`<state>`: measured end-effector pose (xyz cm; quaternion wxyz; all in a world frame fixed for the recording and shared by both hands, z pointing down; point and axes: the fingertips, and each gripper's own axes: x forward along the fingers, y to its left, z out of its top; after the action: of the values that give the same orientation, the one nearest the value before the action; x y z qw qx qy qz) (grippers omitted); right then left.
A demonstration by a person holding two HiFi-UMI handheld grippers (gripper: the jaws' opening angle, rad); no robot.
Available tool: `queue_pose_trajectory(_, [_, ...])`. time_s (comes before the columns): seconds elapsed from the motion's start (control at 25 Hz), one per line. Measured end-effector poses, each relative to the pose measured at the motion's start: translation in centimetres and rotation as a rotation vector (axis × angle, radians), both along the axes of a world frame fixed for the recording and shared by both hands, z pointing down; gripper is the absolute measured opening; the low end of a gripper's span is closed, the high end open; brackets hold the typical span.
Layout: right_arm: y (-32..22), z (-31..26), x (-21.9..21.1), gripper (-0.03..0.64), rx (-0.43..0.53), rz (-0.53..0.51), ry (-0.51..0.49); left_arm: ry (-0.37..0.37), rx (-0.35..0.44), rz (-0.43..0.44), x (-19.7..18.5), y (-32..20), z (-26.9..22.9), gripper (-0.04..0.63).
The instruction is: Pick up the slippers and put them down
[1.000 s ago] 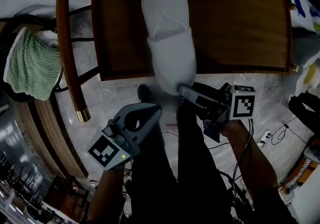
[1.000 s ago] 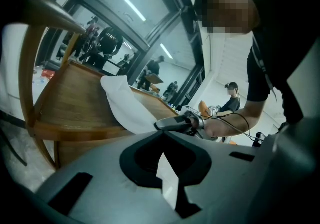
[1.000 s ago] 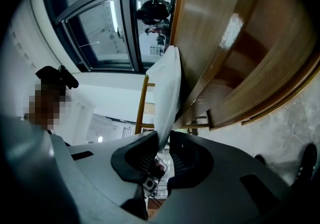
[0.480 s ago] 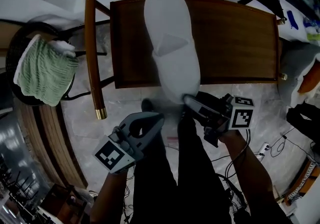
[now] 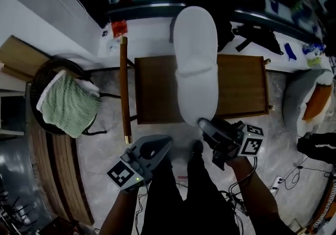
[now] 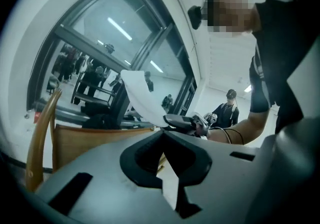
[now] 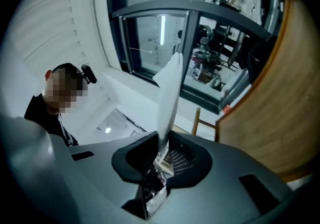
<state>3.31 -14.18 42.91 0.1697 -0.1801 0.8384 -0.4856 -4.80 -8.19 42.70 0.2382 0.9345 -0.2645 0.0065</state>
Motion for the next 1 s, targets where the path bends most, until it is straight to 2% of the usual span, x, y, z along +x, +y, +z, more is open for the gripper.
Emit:
queue_pose_trajectory(0.28, [-0.1,-12.1,2.4,0.066,0.170,0.056,0.003,-0.028,0.114,0.008,0.8,-1.8,-10.8,0.003])
queue_pose_trajectory(0.44, [-0.5,-17.7,3.5,0.066,0.284,0.081,0.002,-0.032,0.211,0.032,1.4,-2.6,-15.8,0.003])
queue_pose_trajectory(0.64, [0.7,-22.6,5.0,0.066,0.392,0.128,0.032,-0.020,0.302,0.050,1.7,-1.3,-20.5,0.003])
queue_pose_trajectory(0.8, [1.1,-26.1,6.4,0.066,0.466,0.164,0.015,0.006,0.369,0.056,2.4,-0.6,-23.9,0.003])
queue_pose_trajectory(1.0, [1.9,-29.8,6.7,0.066,0.565,0.177,0.029,0.015,0.436,0.053,2.5,0.0,-26.9,0.003])
